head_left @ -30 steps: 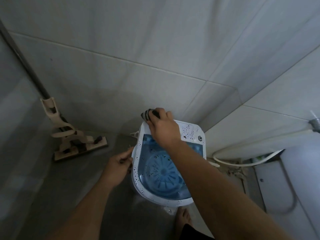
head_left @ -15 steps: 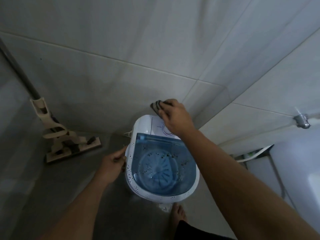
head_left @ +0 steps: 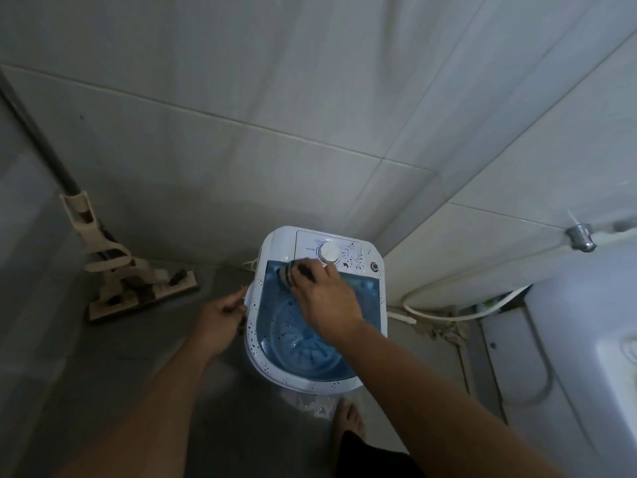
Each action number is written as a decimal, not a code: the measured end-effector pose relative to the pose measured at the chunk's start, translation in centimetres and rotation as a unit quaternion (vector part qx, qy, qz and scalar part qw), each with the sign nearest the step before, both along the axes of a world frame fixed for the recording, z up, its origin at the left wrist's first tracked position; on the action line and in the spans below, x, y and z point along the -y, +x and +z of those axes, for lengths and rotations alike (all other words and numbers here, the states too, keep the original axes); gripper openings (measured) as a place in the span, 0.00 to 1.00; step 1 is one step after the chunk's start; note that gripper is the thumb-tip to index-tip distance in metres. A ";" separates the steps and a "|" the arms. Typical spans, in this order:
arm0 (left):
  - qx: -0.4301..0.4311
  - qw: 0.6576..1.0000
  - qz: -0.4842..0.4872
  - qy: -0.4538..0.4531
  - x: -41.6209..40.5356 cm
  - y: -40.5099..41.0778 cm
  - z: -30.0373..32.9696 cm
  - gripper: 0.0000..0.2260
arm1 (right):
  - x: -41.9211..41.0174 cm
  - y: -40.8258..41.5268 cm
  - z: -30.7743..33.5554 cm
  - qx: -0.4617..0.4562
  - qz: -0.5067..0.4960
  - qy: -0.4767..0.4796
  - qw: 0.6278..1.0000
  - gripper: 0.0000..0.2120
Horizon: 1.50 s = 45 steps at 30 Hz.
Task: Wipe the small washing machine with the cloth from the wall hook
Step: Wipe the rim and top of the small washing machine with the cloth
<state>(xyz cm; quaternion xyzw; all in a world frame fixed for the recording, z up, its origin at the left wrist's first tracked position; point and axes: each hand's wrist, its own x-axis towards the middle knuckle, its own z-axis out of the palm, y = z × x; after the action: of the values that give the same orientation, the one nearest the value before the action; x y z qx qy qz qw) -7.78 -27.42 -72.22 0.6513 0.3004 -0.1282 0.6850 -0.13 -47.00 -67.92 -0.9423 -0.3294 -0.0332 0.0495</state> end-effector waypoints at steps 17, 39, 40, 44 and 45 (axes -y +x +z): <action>-0.001 1.000 0.004 0.005 0.1 0.0 0.1 0.19 | -4.8 2.7 0.0 0.007 -0.072 0.023 0.997 0.18; 0.005 1.000 -0.006 0.010 -0.2 -0.1 0.4 0.21 | -2.8 4.8 0.3 0.004 0.084 0.064 0.994 0.20; 0.002 1.000 -0.007 0.005 -0.1 -0.1 0.5 0.20 | -2.7 5.8 0.9 0.017 0.048 0.080 0.995 0.20; -0.012 1.000 -0.009 0.005 -0.2 -0.2 0.5 0.21 | -3.7 7.2 0.1 0.054 -0.120 0.097 0.986 0.18; -0.013 1.000 -0.010 0.010 -0.3 -0.2 0.4 0.22 | -4.2 6.7 -0.5 0.056 -0.128 0.078 0.987 0.18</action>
<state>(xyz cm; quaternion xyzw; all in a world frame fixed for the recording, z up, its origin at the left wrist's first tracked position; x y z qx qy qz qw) -7.95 -27.13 -71.82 0.6595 0.3039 -0.1399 0.6731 6.59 -42.76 -68.40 -0.9665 -0.2049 -0.1178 0.0996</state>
